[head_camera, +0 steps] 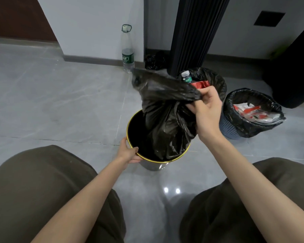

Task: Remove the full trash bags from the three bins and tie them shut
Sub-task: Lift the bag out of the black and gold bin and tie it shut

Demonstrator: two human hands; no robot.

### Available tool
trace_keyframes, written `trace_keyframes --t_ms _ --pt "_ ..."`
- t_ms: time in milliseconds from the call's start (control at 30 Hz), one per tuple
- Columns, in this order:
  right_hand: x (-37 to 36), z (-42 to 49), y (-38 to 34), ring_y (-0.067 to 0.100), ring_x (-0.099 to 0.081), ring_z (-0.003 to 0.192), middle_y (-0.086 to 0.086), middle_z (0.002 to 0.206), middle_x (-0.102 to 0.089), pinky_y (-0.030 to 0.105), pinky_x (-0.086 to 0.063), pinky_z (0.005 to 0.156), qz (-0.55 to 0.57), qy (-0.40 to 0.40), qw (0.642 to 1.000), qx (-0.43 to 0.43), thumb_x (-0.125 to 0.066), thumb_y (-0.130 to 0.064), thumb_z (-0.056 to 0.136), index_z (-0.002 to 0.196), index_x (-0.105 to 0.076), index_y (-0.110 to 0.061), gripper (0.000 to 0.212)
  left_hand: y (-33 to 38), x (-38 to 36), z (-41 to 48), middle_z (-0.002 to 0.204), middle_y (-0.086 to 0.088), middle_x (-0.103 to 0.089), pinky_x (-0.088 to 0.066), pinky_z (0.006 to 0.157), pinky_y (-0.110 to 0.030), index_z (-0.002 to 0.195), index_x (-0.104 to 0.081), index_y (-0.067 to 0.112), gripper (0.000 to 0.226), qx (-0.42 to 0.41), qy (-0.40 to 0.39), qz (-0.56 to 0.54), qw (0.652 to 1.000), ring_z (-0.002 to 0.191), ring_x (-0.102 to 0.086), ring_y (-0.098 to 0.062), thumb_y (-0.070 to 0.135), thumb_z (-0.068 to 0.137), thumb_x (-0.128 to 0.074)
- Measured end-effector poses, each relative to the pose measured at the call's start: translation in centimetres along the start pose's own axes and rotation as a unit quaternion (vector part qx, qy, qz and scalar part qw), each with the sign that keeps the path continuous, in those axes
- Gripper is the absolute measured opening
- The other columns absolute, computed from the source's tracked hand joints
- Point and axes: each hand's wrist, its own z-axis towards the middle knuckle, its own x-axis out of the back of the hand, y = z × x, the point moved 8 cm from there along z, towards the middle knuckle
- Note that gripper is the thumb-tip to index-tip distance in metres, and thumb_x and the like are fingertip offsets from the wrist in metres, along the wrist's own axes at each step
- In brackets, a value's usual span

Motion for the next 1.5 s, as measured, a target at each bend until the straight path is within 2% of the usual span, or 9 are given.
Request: trace_keyframes --t_ms 333,500,733,833,1000,1133,1267,1400,1500 --pt "0.8 0.5 -5.9 0.017 -0.043 0.078 0.0 0.076 -0.049 0.037 -0.04 0.076 0.025 0.042 0.991 0.123 -0.06 0.003 0.084 0.076 -0.049 -0.019 0.025 3.0 0.2 3.4 0.1 -0.026 -0.068 -0.059 0.055 -0.036 0.142 -0.024 0.032 0.064 -0.016 0.04 -0.049 0.998 0.046 -0.067 -0.021 0.001 0.093 -0.051" --pt "1.6 1.3 -8.1 0.014 -0.044 0.074 -0.003 0.074 -0.05 0.032 -0.039 0.07 0.017 0.056 0.985 0.163 -0.06 0.003 0.086 0.075 -0.05 -0.018 0.026 5.0 0.1 5.2 0.093 -0.028 -0.064 -0.056 0.047 -0.034 0.144 -0.022 0.029 0.065 -0.024 0.055 -0.082 0.995 0.039 -0.063 -0.02 -0.004 0.093 -0.047" --pt "2.9 3.1 -9.2 0.008 -0.05 0.075 -0.004 0.076 -0.053 0.021 -0.044 0.073 0.027 0.045 0.98 0.192 -0.056 0.013 0.085 0.076 -0.049 -0.015 0.029 8.0 -0.4 8.4 0.113 -0.033 -0.058 -0.054 0.044 -0.031 0.144 -0.017 0.025 0.062 -0.039 0.06 -0.131 0.989 0.037 -0.062 -0.019 -0.004 0.096 -0.044" --pt "3.8 3.9 -7.1 0.007 -0.051 0.074 -0.005 0.075 -0.054 0.02 -0.045 0.072 -0.02 0.047 0.986 0.161 -0.056 0.012 0.085 0.078 -0.05 -0.009 0.023 9.4 -1.1 9.7 0.121 -0.035 -0.055 -0.057 0.052 -0.036 0.144 -0.017 0.027 0.063 -0.045 0.042 -0.148 0.987 0.047 -0.068 -0.021 -0.003 0.096 -0.044" --pt "6.0 4.0 -1.6 0.013 -0.043 0.067 -0.012 0.067 -0.05 0.029 -0.038 0.062 -0.076 0.082 0.991 0.067 -0.054 0.008 0.086 0.078 -0.047 -0.002 0.015 12.1 -3.3 10.9 0.132 -0.026 -0.051 -0.053 0.084 -0.039 0.147 -0.011 0.032 0.07 -0.04 0.015 -0.175 0.984 0.107 -0.061 -0.04 -0.005 0.096 -0.041" --pt "7.7 4.3 2.6 0.012 -0.05 0.075 -0.007 0.071 -0.054 0.027 -0.049 0.072 -0.078 0.138 0.987 -0.016 -0.055 0.005 0.087 0.075 -0.048 -0.007 0.018 14.0 -4.5 11.5 0.141 -0.016 -0.046 -0.044 0.098 -0.037 0.149 0.001 0.032 0.076 -0.042 -0.028 -0.275 0.96 0.125 -0.051 -0.032 -0.006 0.097 -0.039" --pt "8.3 4.1 6.2 0.018 -0.053 0.083 0.011 0.082 -0.054 0.026 -0.053 0.077 -0.051 0.161 0.982 -0.084 -0.056 0.001 0.089 0.072 -0.048 -0.013 0.023 14.7 -5.7 11.0 0.147 -0.011 -0.038 -0.038 0.105 -0.036 0.149 -0.016 0.027 0.059 -0.074 -0.074 -0.218 0.97 0.131 -0.044 -0.031 0.002 0.099 -0.035" --pt "8.0 3.3 8.0 0.018 -0.052 0.078 0.005 0.076 -0.054 0.029 -0.052 0.072 -0.089 0.134 0.982 -0.098 -0.06 -0.003 0.089 0.069 -0.048 -0.013 0.025 15.0 -6.9 8.8 0.15 -0.012 -0.034 -0.032 0.112 -0.037 0.148 -0.024 0.016 0.051 -0.083 -0.111 -0.169 0.976 0.137 -0.036 -0.027 0.013 0.1 -0.041" --pt "7.3 3.0 8.1 0.015 -0.049 0.072 0.0 0.069 -0.053 0.046 -0.05 0.071 -0.168 0.06 0.98 -0.085 -0.059 -0.003 0.086 0.067 -0.047 -0.017 0.027 15.8 -7.9 5.6 0.153 -0.007 -0.03 -0.025 0.116 -0.038 0.149 -0.023 0.017 0.062 -0.107 -0.161 -0.138 0.972 0.142 -0.027 -0.021 0.028 0.096 -0.052"
